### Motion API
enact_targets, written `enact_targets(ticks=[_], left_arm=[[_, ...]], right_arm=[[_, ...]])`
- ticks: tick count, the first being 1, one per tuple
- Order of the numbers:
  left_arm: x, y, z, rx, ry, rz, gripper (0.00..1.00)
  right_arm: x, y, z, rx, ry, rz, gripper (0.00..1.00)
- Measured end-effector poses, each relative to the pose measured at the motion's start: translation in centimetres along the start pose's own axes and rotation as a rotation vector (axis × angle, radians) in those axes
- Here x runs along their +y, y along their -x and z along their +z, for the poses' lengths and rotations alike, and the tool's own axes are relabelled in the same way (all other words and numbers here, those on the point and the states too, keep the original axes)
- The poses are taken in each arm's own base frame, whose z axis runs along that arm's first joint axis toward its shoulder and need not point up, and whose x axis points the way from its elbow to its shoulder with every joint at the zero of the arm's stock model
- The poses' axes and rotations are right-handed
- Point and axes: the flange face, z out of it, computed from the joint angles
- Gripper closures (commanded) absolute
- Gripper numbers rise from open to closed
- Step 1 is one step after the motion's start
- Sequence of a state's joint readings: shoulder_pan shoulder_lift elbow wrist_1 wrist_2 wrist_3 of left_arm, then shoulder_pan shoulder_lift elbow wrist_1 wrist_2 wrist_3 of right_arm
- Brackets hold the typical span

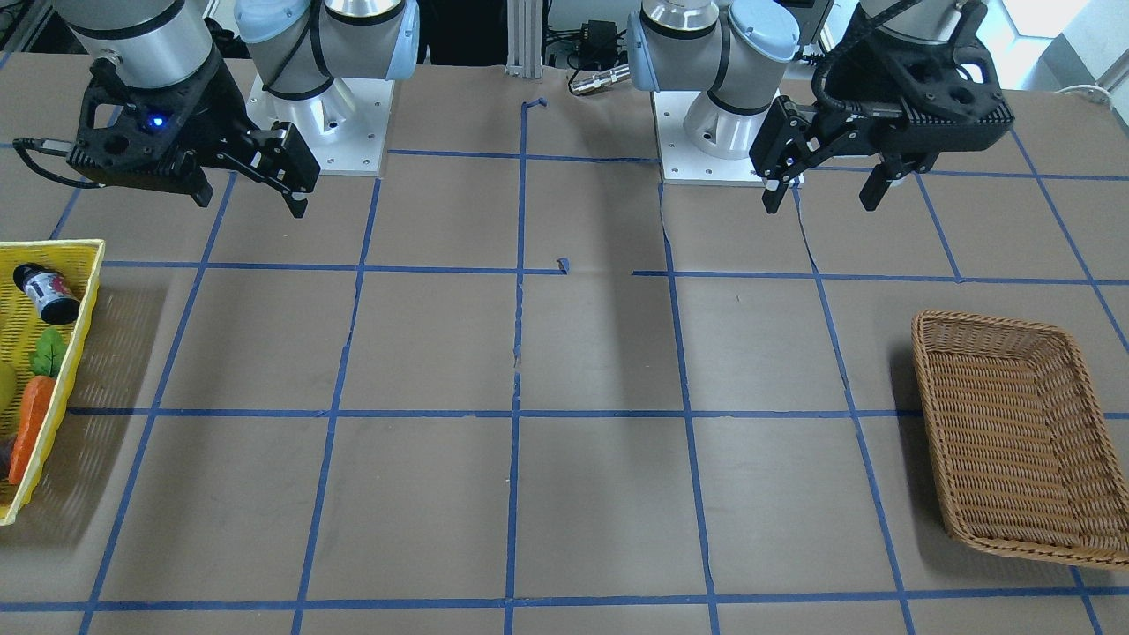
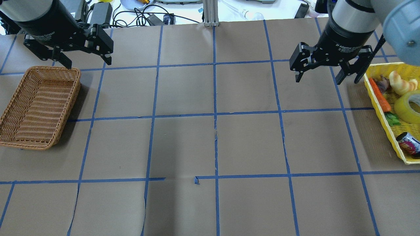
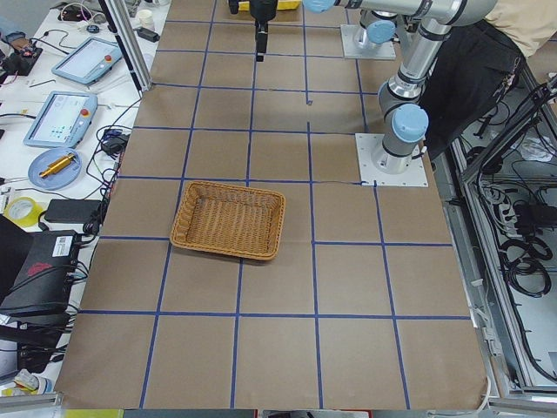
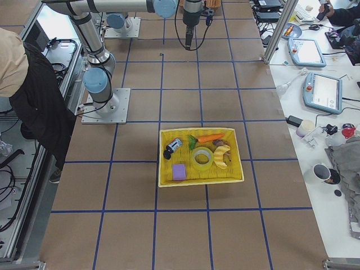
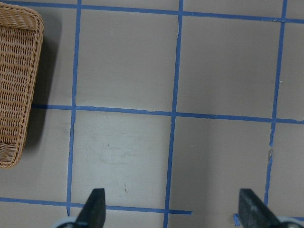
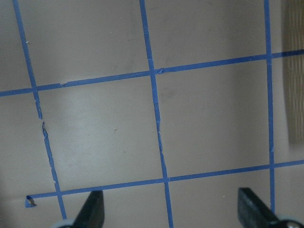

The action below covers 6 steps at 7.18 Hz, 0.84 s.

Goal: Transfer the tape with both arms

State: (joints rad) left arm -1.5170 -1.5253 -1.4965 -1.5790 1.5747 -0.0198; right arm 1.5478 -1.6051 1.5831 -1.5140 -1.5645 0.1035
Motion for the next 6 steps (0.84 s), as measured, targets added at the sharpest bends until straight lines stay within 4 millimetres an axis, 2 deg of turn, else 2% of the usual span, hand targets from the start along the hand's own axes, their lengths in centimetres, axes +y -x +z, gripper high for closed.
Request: enact_targets(ticks=[6], left_arm=[[-0.16,-0.07,-0.25,0.001,-0.006,0.001,0.00]], right_arm=[[-0.42,-0.32,0.34,0.006,-0.001,0.005,0.00]])
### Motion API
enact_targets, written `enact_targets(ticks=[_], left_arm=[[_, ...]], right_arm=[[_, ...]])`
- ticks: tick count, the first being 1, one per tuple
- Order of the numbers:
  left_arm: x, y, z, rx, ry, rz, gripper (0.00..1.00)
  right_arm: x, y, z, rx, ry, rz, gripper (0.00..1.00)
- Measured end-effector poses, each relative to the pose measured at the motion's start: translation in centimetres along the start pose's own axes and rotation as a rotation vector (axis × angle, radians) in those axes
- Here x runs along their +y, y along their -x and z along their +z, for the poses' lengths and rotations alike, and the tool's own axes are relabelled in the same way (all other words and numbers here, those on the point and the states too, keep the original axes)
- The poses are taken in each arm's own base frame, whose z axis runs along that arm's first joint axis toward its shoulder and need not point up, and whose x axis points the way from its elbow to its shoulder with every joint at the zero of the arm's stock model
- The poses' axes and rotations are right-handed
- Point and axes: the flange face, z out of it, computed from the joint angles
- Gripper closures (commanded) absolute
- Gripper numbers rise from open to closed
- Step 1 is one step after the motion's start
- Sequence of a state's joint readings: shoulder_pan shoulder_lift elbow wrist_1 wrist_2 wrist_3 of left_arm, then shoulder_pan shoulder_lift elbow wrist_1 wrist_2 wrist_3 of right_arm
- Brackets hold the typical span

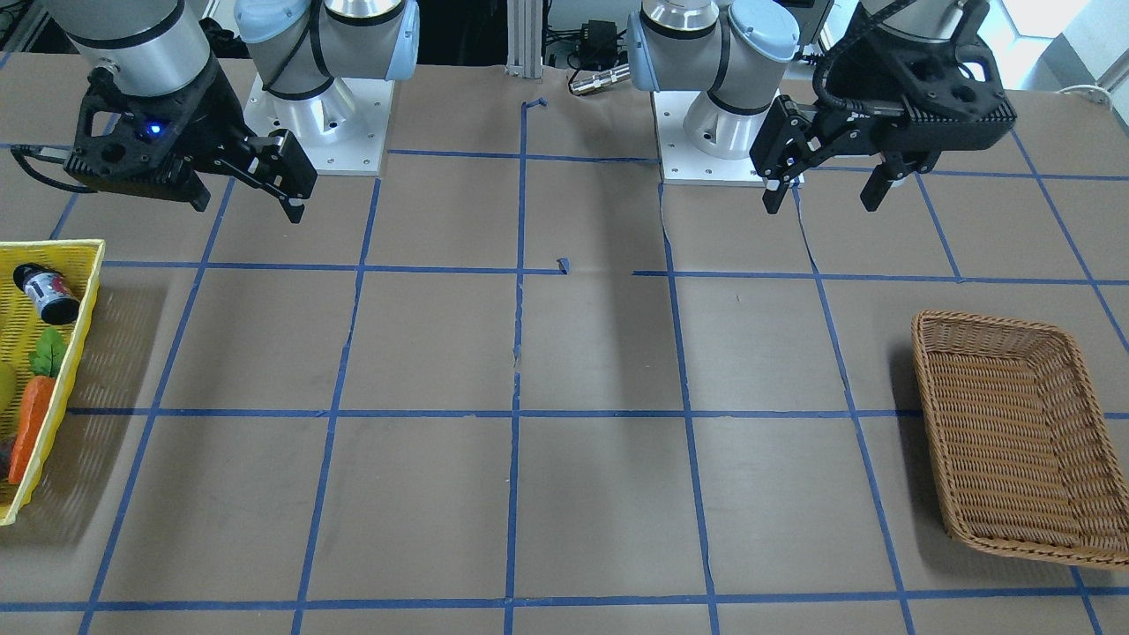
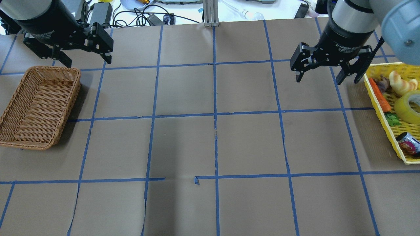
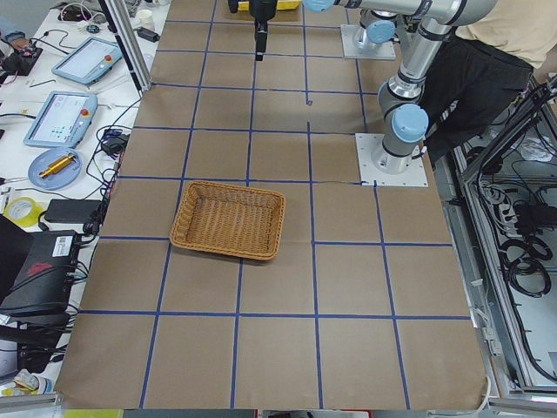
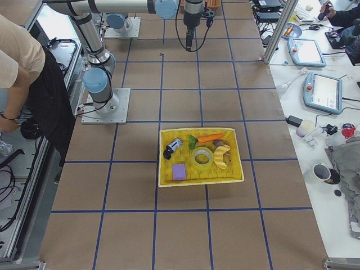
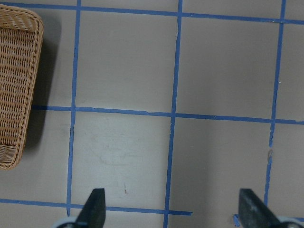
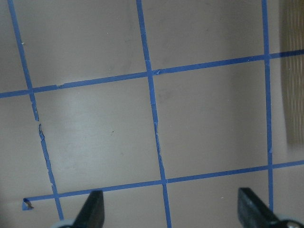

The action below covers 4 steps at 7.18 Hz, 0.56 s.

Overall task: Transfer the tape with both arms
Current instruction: 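Move the right gripper over the yellow basket toward the tape roll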

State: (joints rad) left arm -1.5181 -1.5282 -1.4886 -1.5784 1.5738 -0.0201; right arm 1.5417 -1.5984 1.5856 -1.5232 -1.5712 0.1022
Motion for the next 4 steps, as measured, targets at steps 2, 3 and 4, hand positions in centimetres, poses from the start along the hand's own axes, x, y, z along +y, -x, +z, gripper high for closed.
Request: enact_targets(ticks=[2,3,4], left_arm=[[0.0,-0.1,0.0,0.001,0.001,-0.001,0.00],[0.0,-0.1,0.0,0.001,0.000,-0.001,0.00],[0.0,0.0,-0.1,0.002,-0.001,-0.001,0.00]], right_arm=[[-1.3,-1.6,0.5,-0.002,0.002,0.030,0.00],[-2.4,-3.7,0.9,-0.004,0.006,0.071,0.00],[-3.1,-6.0,1.0,-0.004,0.007,0.112,0.00]])
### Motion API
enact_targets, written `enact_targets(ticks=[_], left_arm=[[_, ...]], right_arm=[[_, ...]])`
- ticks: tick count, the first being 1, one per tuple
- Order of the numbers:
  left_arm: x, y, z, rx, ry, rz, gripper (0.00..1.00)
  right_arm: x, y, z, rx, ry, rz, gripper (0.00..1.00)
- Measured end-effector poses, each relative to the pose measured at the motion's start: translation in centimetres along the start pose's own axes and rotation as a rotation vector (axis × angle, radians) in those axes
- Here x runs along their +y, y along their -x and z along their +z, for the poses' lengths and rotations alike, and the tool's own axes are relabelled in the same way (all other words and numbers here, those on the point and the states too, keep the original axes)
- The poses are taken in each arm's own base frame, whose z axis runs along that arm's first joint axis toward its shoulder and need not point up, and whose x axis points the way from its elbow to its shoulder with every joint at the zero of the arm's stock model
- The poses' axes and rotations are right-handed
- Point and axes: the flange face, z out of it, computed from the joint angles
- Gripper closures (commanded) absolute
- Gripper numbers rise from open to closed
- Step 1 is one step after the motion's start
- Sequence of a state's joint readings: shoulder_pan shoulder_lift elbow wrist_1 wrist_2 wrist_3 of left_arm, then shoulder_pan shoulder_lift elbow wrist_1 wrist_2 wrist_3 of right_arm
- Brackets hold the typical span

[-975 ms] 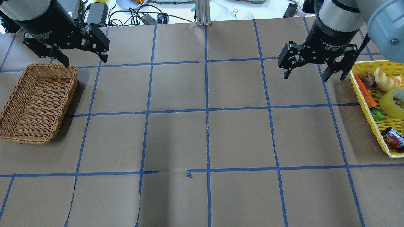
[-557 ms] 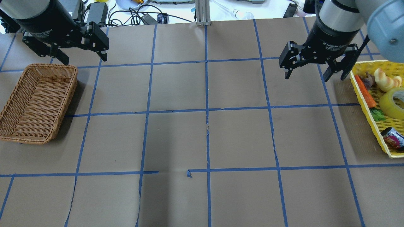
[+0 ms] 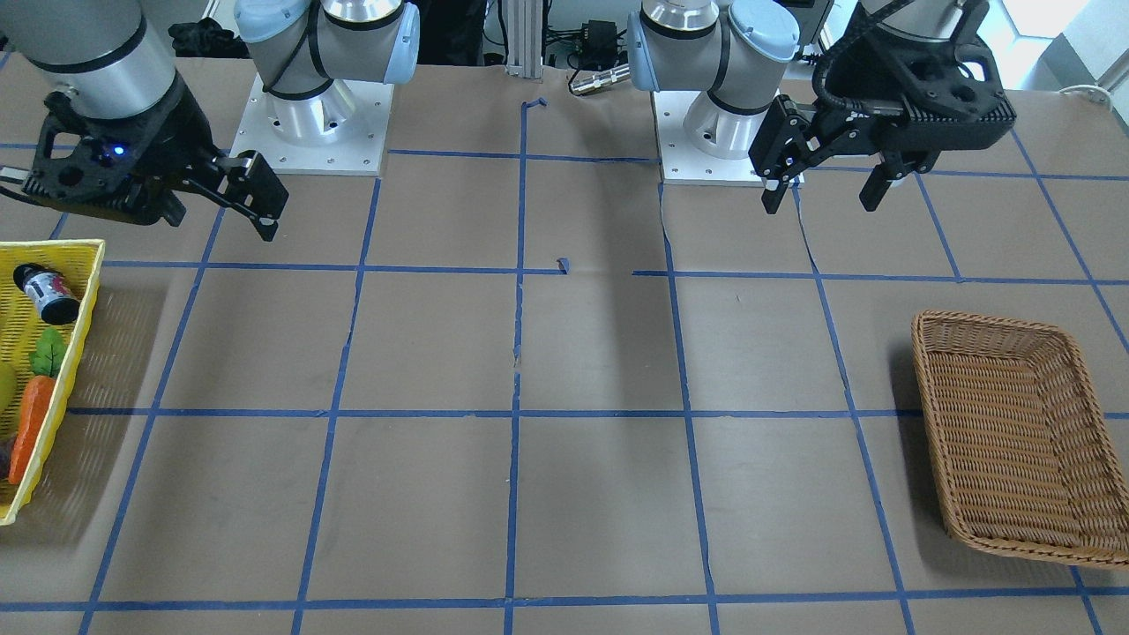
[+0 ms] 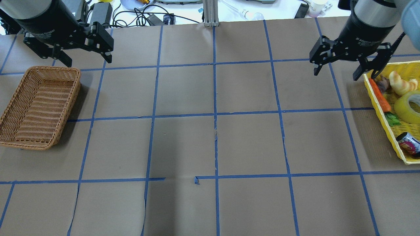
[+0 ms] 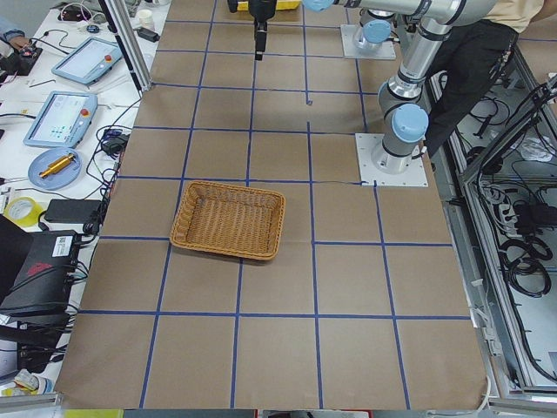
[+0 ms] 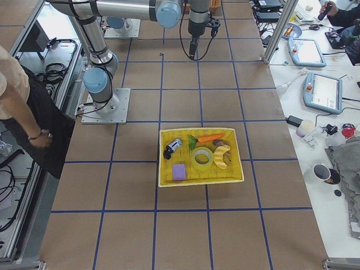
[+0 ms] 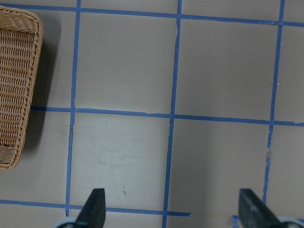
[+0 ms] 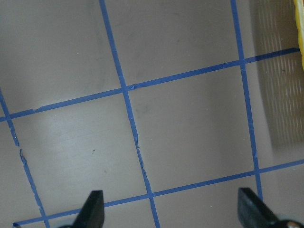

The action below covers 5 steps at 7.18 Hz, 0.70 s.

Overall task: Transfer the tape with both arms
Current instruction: 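Move the right gripper over the yellow basket toward the tape roll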

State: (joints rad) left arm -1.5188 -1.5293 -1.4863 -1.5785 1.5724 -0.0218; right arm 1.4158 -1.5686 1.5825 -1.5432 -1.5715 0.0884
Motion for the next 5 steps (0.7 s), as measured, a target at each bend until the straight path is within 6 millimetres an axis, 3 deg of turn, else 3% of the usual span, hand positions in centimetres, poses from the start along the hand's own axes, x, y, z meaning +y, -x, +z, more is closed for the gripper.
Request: enact_targets(ticks=[5], left_arm=[[-0.1,0.1,-0.2,0.000,-0.003,0.003,0.00]], right_arm=[[-3.4,-8.6,0.7,-0.008,-0.004,0.025,0.00]])
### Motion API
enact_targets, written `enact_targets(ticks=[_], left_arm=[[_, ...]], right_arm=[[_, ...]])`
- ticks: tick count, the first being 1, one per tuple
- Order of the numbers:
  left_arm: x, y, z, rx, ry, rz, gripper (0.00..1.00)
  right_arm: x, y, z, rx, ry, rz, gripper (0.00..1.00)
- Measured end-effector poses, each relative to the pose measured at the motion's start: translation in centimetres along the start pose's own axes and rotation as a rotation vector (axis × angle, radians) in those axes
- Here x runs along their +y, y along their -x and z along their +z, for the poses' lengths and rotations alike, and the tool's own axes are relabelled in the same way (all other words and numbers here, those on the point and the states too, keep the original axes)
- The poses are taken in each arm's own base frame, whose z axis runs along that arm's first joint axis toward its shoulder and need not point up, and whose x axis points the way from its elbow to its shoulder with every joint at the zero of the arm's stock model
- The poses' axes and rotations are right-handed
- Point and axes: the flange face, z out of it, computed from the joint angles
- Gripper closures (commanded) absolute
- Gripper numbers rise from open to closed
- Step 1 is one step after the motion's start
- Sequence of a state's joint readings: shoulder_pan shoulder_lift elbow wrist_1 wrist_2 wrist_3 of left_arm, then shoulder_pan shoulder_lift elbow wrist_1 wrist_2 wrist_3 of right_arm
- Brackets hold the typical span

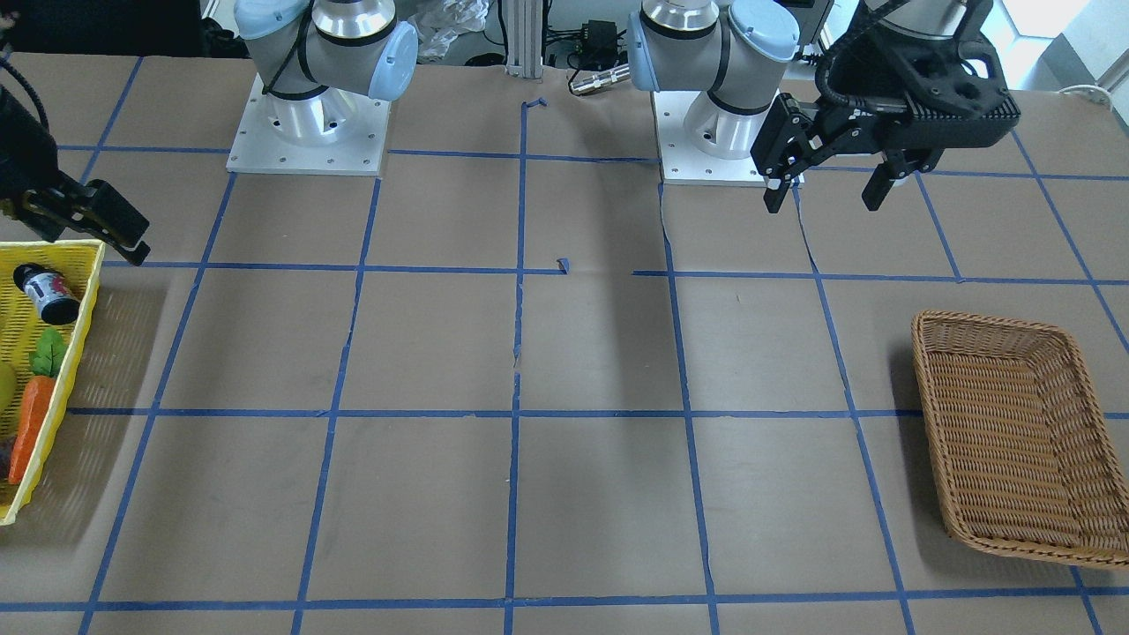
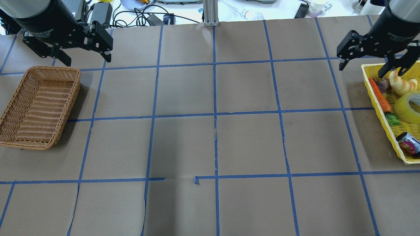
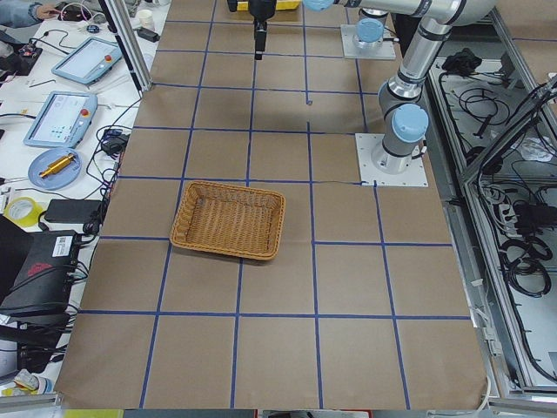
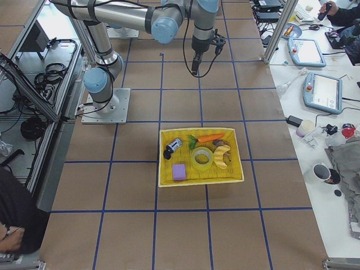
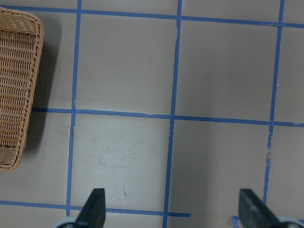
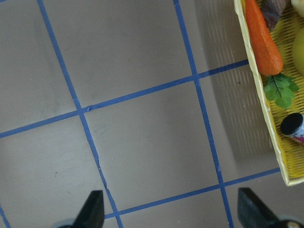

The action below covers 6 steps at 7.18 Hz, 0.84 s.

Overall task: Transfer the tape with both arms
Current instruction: 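Move the right gripper over the yellow basket toward the tape roll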

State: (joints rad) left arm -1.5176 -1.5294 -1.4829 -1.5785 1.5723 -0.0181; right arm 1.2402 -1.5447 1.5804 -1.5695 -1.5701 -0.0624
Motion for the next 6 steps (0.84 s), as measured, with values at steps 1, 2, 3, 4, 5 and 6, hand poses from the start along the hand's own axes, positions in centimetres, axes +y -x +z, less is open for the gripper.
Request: enact_targets(ticks=[1,2,3,4,5,6], left_arm=[[0.0,0.0,0.0,0.000,-0.001,0.001,0.00],[0.0,0.0,0.0,0.000,-0.001,0.001,0.00],[0.0,0.0,0.0,0.000,-0.001,0.001,0.00],[0.0,0.0,-0.1,0.000,-0.001,0.002,0.00],[0.0,0.0,-0.1,0.000,-0.001,0.002,0.00],[0.0,0.0,0.0,0.000,-0.001,0.002,0.00]], right_arm=[[-0.9,-2.0,0.4,0.000,-0.004,-0.016,0.00],[-2.1,-4.8,1.3,-0.003,-0.007,-0.015,0.00],[-4.0,-8.4,2.9,-0.003,-0.015,-0.011,0.00],[-6.3,-12.3,5.2,0.007,-0.032,0.006,0.00],[-8.9,-15.8,8.3,0.046,-0.048,0.030,0.00],[-11.2,-18.6,12.0,0.095,-0.051,0.059,0.00]])
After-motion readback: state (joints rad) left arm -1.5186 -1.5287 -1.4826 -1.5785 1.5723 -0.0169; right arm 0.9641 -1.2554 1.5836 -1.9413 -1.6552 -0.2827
